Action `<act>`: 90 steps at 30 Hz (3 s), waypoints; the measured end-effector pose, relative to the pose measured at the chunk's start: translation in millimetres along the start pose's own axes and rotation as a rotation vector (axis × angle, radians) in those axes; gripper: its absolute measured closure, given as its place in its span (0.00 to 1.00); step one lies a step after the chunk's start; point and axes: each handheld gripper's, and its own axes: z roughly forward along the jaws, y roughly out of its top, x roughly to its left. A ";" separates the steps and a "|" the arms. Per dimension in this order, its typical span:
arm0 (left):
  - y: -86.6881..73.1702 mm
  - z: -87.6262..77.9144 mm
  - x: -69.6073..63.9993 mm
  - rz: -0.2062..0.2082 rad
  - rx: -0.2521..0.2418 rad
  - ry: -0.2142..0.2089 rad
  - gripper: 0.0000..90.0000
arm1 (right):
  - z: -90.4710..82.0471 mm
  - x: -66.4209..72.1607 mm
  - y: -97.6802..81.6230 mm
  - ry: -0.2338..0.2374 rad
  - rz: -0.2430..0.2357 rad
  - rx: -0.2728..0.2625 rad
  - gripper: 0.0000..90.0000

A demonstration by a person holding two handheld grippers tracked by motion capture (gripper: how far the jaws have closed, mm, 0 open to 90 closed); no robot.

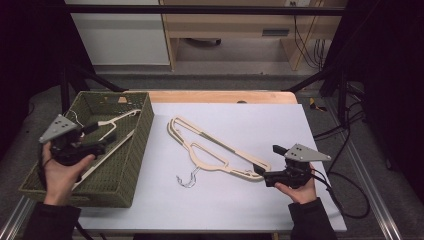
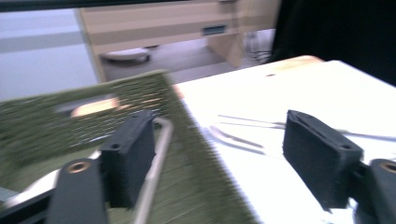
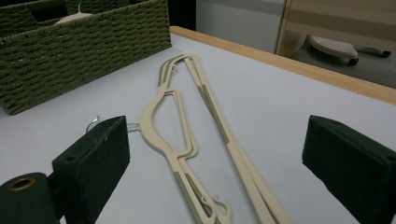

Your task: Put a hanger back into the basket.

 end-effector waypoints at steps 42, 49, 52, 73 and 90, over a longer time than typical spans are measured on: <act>-87.5 152.9 -126.6 0.106 0.330 -0.131 0.37 | 3.5 2.3 -2.9 0.012 -0.014 -0.002 0.08; -94.0 160.2 -127.1 0.108 0.371 -0.136 0.50 | 5.4 2.8 -3.6 0.014 -0.016 0.003 0.08; -96.4 163.4 -129.4 0.112 0.387 -0.140 0.56 | 6.4 3.3 -3.9 0.017 -0.013 0.007 0.08; -103.7 174.1 -146.9 0.112 0.454 -0.105 0.89 | 13.1 4.4 -4.3 0.026 -0.019 0.020 0.09; -80.3 156.7 -159.5 0.160 0.443 -0.071 0.99 | 57.6 29.6 -6.3 0.102 -0.064 0.088 0.10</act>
